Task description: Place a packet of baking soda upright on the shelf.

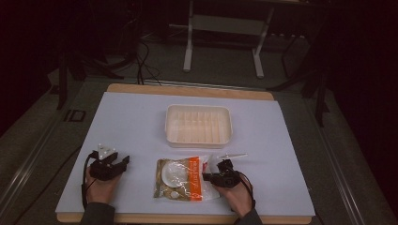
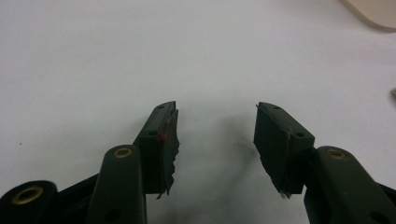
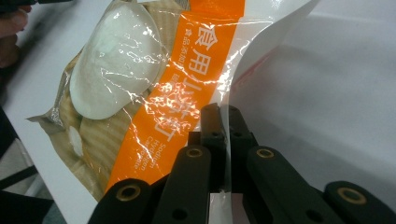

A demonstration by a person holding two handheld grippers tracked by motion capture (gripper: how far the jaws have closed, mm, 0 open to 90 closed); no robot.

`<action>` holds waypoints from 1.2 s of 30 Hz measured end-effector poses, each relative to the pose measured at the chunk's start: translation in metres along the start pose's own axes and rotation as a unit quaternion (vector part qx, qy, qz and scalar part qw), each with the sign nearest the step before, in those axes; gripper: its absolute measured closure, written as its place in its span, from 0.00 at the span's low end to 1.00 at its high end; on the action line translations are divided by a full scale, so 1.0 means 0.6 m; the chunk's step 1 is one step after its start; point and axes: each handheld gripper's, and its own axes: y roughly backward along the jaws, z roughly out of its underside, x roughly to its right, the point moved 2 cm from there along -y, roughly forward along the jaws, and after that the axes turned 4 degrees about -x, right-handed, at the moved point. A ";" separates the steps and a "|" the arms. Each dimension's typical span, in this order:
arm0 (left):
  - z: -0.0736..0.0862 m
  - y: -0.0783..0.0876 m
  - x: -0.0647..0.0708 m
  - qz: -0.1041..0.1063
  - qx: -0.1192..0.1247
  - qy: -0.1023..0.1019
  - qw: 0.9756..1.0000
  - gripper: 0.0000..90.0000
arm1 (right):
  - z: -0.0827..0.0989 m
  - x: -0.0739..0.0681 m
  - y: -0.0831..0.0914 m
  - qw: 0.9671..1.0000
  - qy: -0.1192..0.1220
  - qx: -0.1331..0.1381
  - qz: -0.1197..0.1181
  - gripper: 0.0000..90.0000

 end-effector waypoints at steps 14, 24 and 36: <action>0.000 0.001 -0.002 -0.001 0.004 0.005 1.000 0.54 | -0.015 -0.012 0.035 0.999 -0.007 0.031 -0.040 1.00; 0.000 0.001 0.001 -0.006 0.009 -0.002 1.000 0.54 | -0.043 -0.049 0.059 0.997 0.014 0.050 -0.061 1.00; 0.000 0.001 0.001 -0.007 0.007 -0.005 1.000 0.54 | -0.078 -0.100 0.077 0.992 0.034 0.065 -0.099 1.00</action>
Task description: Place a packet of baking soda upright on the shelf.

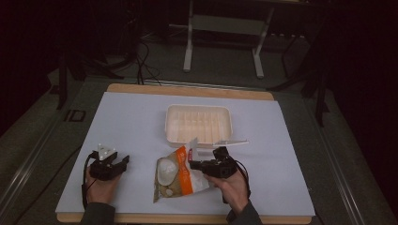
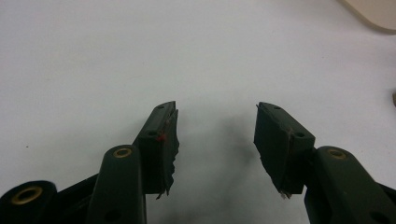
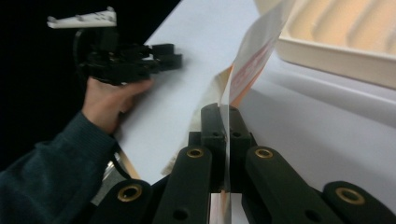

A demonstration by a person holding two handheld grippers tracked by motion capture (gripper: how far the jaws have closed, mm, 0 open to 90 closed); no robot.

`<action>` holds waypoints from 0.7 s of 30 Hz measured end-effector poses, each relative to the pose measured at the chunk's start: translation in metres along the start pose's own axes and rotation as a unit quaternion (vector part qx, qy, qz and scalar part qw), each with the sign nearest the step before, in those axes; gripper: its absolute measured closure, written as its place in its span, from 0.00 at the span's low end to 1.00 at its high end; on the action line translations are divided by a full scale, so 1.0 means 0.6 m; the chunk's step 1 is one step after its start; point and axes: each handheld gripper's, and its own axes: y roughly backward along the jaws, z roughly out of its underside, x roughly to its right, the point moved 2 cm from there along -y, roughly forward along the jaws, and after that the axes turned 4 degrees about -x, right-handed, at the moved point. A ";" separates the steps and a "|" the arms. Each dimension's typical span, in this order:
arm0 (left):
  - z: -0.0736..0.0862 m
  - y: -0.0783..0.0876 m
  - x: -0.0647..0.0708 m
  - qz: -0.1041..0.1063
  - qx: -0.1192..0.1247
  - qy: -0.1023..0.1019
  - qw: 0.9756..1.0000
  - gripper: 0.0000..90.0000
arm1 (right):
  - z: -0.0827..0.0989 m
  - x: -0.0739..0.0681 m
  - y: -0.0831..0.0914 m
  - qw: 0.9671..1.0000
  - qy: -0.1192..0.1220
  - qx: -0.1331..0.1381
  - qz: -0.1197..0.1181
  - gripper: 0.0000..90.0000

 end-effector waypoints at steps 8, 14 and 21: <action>0.000 0.000 0.000 0.000 0.001 0.002 1.000 0.54 | -0.025 -0.032 -0.008 1.000 0.018 0.002 -0.025 1.00; 0.000 0.001 -0.001 0.000 0.004 0.002 1.000 0.54 | -0.045 -0.058 -0.019 0.998 0.025 0.001 -0.049 1.00; 0.000 0.001 -0.001 0.000 0.004 0.003 1.000 0.54 | -0.059 -0.075 -0.019 0.997 0.034 0.012 -0.064 1.00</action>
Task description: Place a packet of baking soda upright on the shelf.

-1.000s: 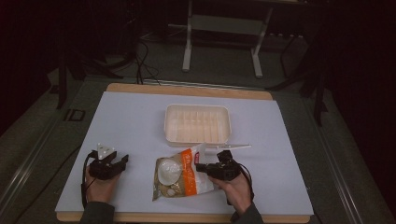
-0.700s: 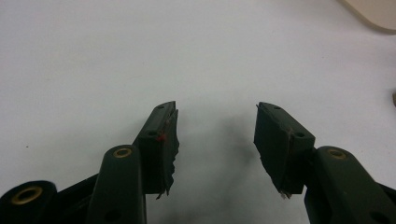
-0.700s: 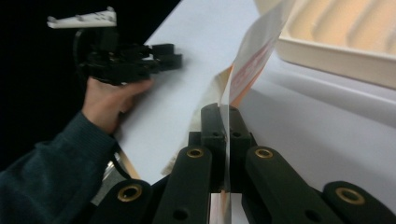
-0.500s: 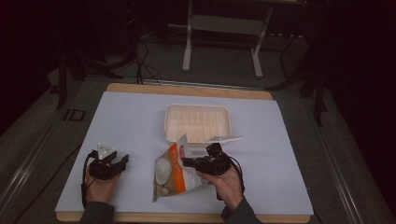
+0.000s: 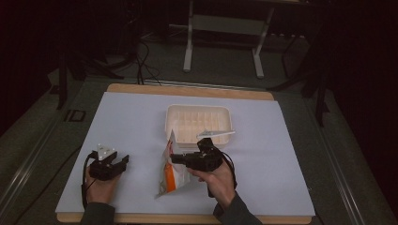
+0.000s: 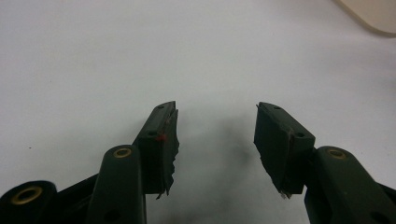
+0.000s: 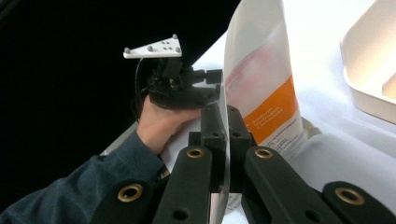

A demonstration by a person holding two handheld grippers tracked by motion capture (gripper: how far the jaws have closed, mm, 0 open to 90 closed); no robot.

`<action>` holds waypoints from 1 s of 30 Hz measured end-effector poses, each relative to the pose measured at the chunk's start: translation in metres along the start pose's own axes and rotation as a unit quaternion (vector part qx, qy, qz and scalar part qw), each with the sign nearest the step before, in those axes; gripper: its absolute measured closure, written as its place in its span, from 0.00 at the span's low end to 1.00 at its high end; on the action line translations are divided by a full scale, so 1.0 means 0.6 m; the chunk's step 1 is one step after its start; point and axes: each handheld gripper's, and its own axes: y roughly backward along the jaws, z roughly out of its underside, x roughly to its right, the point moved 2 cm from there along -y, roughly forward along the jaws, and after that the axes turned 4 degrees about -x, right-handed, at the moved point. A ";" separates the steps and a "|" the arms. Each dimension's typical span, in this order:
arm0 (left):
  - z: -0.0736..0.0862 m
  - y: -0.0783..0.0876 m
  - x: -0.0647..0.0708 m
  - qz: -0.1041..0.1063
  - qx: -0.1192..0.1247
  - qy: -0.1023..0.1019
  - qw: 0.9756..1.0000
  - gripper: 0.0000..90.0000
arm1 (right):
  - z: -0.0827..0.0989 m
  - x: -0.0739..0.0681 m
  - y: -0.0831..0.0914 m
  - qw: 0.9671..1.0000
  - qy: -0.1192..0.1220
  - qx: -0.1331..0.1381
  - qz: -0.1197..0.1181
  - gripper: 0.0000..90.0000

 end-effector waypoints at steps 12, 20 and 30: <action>0.000 0.000 0.000 0.000 0.003 -0.001 1.000 0.54 | -0.012 -0.005 0.015 1.000 -0.007 0.022 -0.004 1.00; 0.000 0.000 0.001 -0.001 0.003 -0.003 1.000 0.54 | -0.021 -0.006 0.032 0.999 -0.008 0.042 -0.001 1.00; 0.000 0.000 0.001 -0.001 0.004 -0.005 1.000 0.54 | -0.035 -0.008 0.041 0.999 -0.003 0.052 0.011 1.00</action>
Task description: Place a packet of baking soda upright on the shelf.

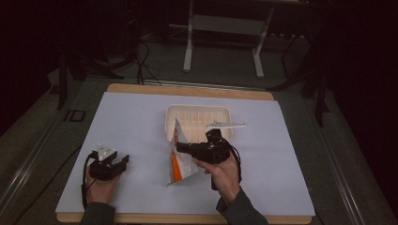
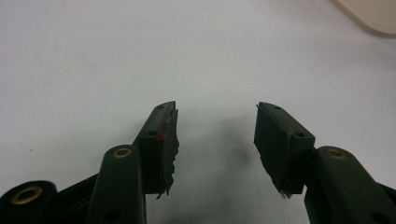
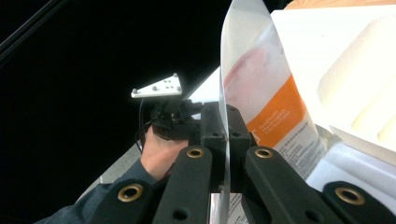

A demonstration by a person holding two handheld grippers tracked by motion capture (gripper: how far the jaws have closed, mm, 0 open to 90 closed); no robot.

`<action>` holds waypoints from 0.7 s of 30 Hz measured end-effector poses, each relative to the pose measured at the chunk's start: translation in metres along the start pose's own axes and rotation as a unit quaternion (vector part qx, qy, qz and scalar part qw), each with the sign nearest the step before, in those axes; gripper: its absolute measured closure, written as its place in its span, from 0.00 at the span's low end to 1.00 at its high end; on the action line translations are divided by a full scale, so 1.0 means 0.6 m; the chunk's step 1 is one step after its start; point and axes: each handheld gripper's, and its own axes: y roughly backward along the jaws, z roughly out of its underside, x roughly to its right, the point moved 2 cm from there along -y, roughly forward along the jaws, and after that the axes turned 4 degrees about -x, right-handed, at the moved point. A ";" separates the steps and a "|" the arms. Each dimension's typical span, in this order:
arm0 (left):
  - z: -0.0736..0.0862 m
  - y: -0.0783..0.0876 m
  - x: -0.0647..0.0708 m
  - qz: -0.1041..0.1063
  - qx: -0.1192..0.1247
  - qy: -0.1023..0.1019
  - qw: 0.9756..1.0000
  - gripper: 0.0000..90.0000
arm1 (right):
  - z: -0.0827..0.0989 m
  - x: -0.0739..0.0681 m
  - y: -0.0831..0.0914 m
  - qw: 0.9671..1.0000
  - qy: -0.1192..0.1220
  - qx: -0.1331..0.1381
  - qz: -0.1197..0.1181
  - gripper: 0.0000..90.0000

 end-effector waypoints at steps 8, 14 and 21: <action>0.001 0.000 0.001 -0.002 0.001 -0.001 1.000 0.54 | -0.014 0.002 0.009 1.000 0.002 0.009 0.009 1.00; 0.001 0.000 0.002 -0.001 0.004 -0.001 1.000 0.53 | -0.029 0.005 0.016 1.000 0.003 0.018 0.018 1.00; 0.001 0.000 0.002 0.000 0.003 -0.003 1.000 0.53 | -0.050 0.005 0.017 0.999 0.012 0.021 0.035 1.00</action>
